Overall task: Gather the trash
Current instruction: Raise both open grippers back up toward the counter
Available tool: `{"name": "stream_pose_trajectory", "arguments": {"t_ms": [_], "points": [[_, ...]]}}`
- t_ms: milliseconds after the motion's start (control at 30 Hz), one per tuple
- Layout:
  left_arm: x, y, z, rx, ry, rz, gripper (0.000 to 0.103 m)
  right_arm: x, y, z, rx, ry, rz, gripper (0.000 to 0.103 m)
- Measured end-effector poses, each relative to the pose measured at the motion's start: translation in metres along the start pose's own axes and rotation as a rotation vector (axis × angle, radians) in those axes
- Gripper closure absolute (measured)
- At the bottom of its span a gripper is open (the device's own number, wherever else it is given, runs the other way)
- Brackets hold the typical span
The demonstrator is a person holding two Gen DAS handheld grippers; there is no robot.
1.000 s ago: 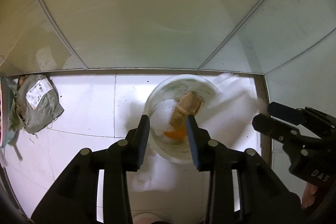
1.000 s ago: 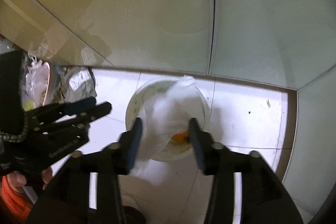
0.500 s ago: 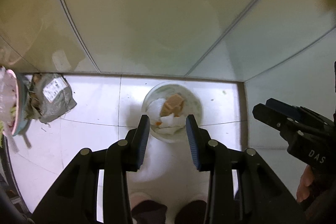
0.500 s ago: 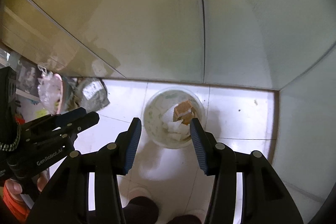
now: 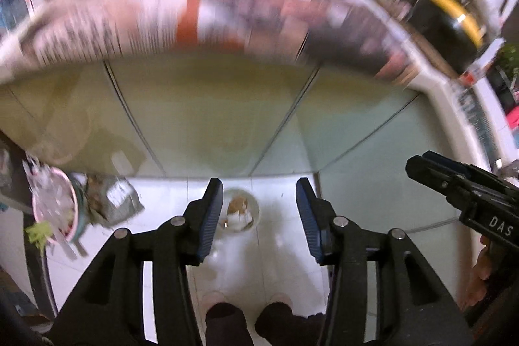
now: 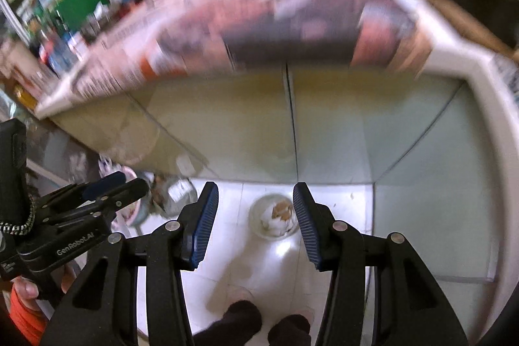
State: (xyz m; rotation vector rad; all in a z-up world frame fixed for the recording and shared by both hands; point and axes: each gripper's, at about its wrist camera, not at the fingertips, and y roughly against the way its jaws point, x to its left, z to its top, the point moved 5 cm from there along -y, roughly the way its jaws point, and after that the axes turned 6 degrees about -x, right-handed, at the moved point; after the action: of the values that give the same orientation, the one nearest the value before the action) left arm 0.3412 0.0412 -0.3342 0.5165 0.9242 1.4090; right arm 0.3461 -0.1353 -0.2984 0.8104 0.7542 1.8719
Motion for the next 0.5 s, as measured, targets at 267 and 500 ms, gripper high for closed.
{"name": "stream_pose_trajectory", "arguments": {"t_ms": [267,500], "points": [[-0.018,0.113,0.076,-0.153,-0.073,-0.024,0.051,0.021,0.104,0.057,-0.196,-0.018,-0.077,0.059],[-0.021,0.147,0.12,-0.225,-0.099,0.007,0.044,0.025,0.135,0.091,-0.325,-0.043,-0.07,0.058]]}}
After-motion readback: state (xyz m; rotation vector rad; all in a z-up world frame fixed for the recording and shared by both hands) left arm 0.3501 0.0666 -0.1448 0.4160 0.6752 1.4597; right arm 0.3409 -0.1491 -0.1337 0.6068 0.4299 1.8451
